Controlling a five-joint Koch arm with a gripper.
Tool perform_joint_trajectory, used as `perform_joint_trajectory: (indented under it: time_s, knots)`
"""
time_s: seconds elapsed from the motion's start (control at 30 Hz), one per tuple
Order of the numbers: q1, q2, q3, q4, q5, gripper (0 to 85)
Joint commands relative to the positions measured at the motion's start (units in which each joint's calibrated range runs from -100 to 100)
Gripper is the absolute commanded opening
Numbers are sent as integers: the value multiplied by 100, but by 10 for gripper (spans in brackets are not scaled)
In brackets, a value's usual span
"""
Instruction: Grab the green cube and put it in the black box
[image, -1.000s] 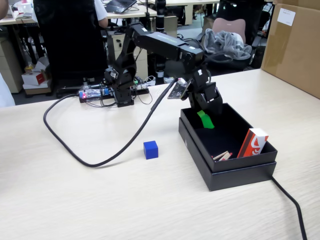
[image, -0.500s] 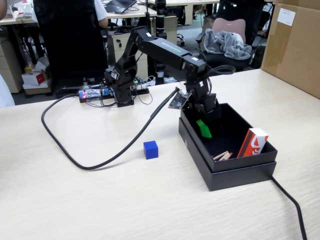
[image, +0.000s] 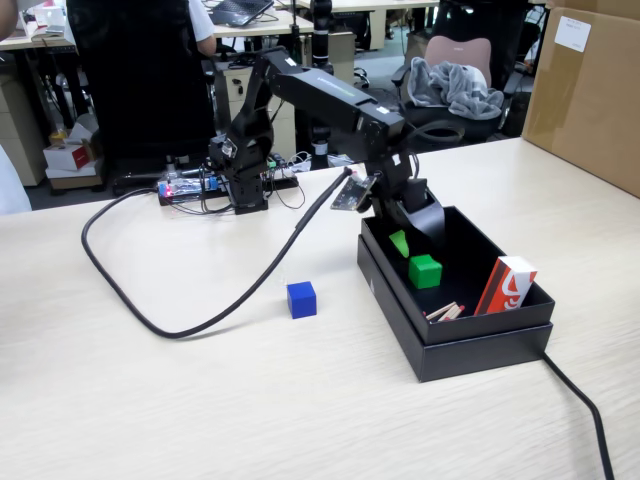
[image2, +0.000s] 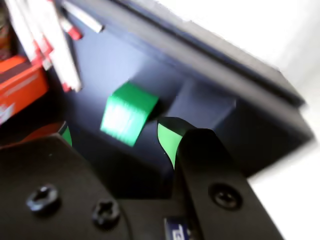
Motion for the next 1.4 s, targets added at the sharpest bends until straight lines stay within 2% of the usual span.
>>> perform_joint_trajectory:
  time_s: [0.0,0.17,0.2,0.33,0.5,0.6,0.8,1.03,1.2,1.37]
  knots:
    - [-54,-1416,270,98,-39,374]
    - [-190,-3068,188,98,-205,383]
    - [-254,-3527,70,98,-254,407]
    - [-552,-4732,-628,184,-479,418]
    - [-1289,-6063,-2568,1541,-991,418]
    - [-1582,-6534,-3475,2085,-1104,440]
    - [-1866,-7486,-4889,2551,-1060,483]
    - [-1934,-8461,-6403,3027,-825,485]
    - [-1939,-8748,-7709,3977,-767,477]
    - [-1939,-8725,-9023,5446,-757,476]
